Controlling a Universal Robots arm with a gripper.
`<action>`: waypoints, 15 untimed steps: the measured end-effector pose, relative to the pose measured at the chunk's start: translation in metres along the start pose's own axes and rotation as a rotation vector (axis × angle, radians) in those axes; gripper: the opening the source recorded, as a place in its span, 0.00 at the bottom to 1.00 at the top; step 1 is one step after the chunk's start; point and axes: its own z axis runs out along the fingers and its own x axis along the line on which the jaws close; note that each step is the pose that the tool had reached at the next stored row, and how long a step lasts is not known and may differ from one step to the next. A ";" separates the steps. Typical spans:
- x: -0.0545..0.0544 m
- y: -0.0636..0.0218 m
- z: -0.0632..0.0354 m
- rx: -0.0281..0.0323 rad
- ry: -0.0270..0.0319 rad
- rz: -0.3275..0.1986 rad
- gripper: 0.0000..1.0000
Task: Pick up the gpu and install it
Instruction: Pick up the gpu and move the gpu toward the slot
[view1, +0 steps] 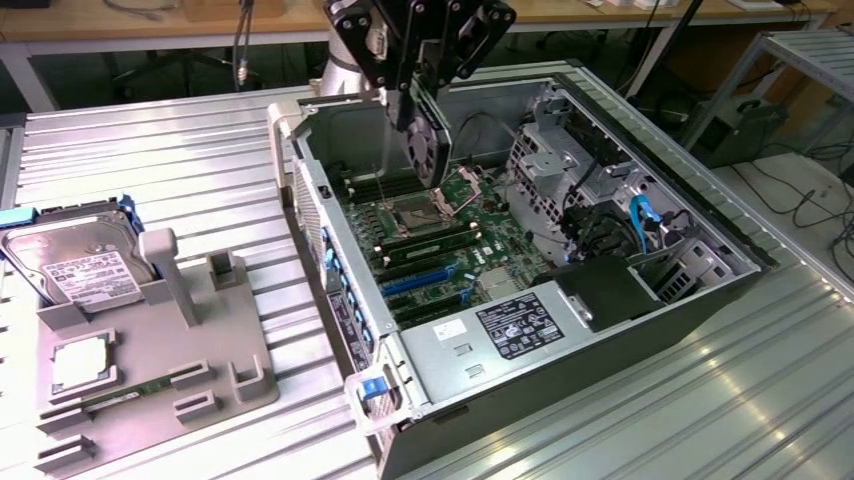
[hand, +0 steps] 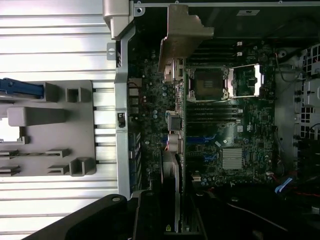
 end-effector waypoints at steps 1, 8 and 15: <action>-0.001 0.0000 0.0000 0.0000 0.0000 0.000 0.27; -0.011 0.0002 0.0002 0.0000 0.0000 0.000 0.27; -0.028 0.0006 0.0006 0.0000 0.0000 0.000 0.27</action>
